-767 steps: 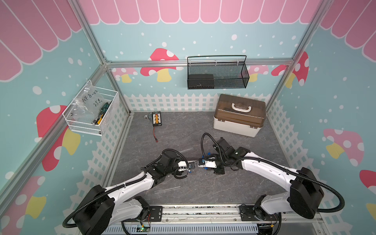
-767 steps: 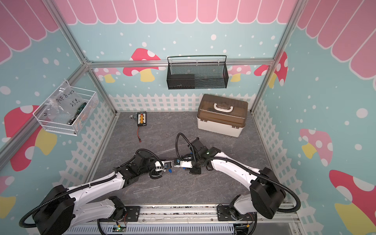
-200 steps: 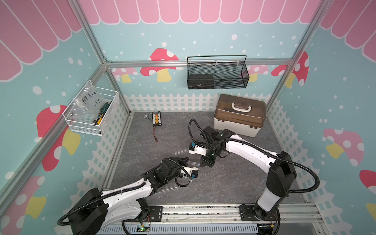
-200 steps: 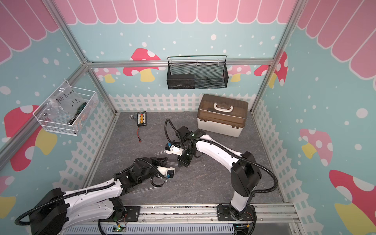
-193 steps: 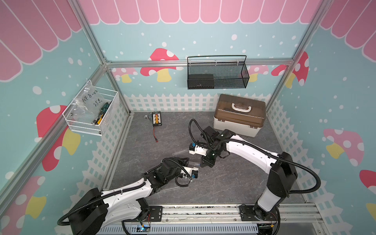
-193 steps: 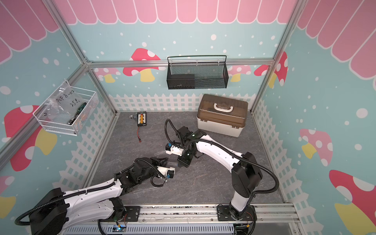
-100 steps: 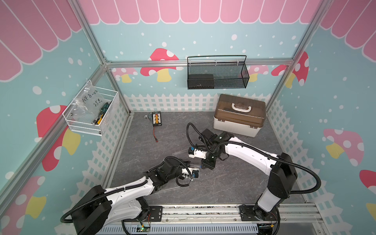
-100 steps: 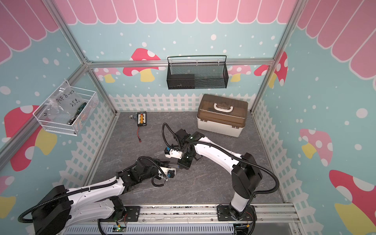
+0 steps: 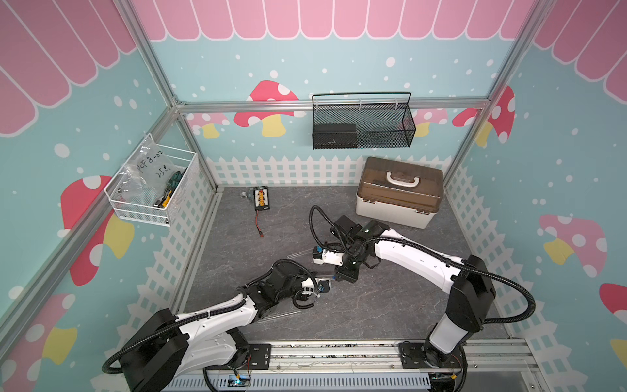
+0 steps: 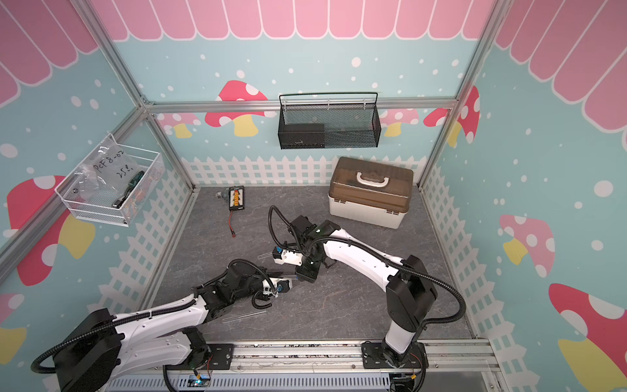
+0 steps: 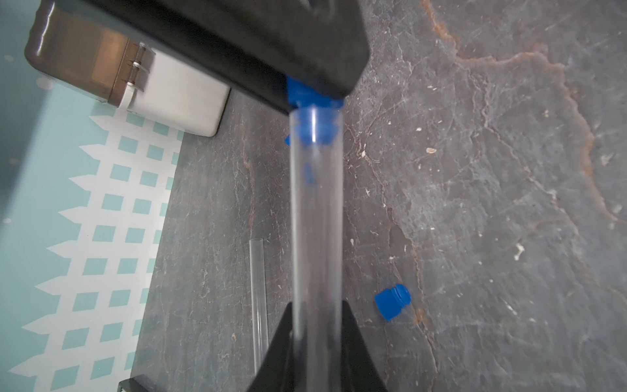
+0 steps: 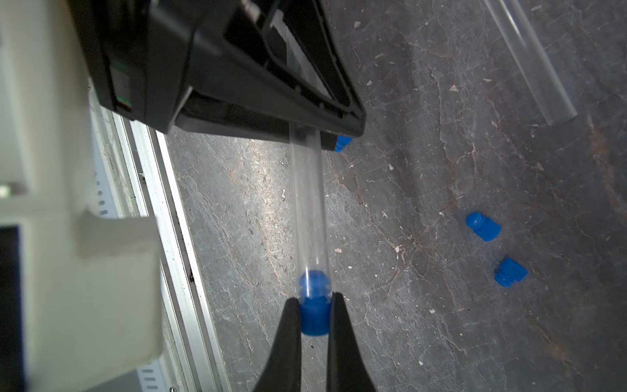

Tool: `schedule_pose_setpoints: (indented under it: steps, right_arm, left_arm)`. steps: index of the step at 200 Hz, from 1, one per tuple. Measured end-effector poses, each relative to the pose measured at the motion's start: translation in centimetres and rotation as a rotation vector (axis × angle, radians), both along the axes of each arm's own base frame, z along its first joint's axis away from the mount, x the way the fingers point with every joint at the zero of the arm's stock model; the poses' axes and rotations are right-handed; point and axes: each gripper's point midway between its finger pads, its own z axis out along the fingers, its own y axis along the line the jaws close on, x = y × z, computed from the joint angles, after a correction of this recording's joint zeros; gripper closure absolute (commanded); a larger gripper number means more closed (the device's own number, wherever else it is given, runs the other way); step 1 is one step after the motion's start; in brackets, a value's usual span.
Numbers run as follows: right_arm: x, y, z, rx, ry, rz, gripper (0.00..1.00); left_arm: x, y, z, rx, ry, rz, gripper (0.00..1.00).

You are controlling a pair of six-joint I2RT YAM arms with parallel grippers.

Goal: Insert stoppers into test tubes
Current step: Insert the stopper into the test tube.

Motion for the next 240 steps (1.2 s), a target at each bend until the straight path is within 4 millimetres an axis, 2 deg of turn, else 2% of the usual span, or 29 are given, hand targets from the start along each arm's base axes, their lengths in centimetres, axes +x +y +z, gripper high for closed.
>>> schedule_pose_setpoints:
  steps: [76,116,179,220,240]
  right_arm:
    - [-0.1,0.1,-0.4,0.005,-0.004,0.019,0.95]
    - [0.1,0.6,-0.7,0.024,-0.017,0.015,0.94]
    - [-0.5,0.9,-1.1,0.042,0.029,-0.007,0.94]
    - [-0.5,1.1,-1.5,0.061,0.026,-0.018,0.8]
    - [0.0,4.0,0.4,0.21,-0.036,0.018,0.74]
  left_arm:
    - [-0.2,0.1,-0.3,0.007,0.001,-0.009,1.0]
    - [0.4,0.8,-0.2,0.054,-0.104,-0.009,1.0]
    - [0.4,0.9,0.6,0.139,-0.258,-0.056,1.0]
    - [0.4,0.8,0.6,0.147,-0.27,-0.061,1.0]
    - [-0.2,-0.7,2.2,0.068,-0.302,-0.102,1.0]
